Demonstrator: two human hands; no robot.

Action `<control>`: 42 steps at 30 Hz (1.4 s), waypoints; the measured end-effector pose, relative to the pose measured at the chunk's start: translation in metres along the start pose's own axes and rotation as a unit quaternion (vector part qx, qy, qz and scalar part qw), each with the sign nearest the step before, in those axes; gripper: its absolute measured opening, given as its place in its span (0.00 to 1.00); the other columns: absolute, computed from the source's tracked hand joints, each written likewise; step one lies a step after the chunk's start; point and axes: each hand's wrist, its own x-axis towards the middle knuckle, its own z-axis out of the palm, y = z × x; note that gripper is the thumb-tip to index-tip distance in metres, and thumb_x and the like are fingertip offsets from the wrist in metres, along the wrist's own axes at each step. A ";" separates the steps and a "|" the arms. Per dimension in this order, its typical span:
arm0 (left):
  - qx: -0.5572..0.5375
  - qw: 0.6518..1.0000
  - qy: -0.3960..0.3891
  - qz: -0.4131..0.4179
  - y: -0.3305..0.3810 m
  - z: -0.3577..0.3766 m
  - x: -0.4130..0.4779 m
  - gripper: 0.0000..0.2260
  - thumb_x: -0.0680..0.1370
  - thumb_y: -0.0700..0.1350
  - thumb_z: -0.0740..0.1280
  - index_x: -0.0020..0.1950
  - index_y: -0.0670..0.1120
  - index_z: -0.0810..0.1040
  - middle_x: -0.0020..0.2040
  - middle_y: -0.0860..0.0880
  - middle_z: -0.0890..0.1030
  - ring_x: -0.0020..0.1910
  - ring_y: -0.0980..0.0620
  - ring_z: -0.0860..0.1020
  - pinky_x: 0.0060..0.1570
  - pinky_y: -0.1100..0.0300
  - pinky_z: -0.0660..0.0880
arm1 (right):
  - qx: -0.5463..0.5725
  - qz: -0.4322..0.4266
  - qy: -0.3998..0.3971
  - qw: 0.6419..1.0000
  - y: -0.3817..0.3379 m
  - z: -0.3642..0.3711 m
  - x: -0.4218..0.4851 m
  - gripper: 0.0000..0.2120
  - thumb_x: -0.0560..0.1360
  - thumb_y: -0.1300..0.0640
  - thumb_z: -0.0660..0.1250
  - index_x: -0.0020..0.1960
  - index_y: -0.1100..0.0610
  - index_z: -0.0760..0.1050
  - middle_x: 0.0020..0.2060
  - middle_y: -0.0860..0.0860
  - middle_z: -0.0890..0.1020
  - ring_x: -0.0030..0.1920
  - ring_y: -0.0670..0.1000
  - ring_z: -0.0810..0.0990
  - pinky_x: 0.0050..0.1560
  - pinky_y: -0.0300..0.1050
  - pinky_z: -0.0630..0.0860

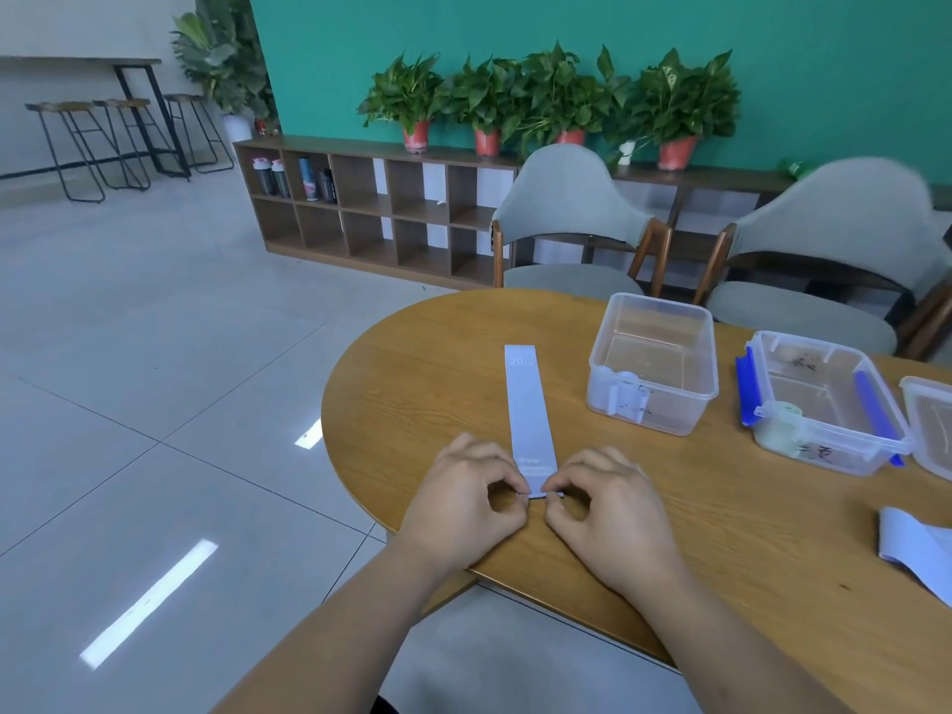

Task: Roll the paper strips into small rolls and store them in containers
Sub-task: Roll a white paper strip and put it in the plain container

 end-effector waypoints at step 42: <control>0.019 0.999 0.009 -0.034 -0.003 0.003 0.003 0.04 0.76 0.48 0.74 0.47 0.58 0.85 0.42 0.60 0.78 0.51 0.60 0.72 0.53 0.61 0.72 | -0.029 0.041 0.021 0.998 0.004 0.002 0.003 0.02 0.72 0.48 0.74 0.44 0.42 0.83 0.37 0.37 0.77 0.46 0.45 0.73 0.47 0.52 0.77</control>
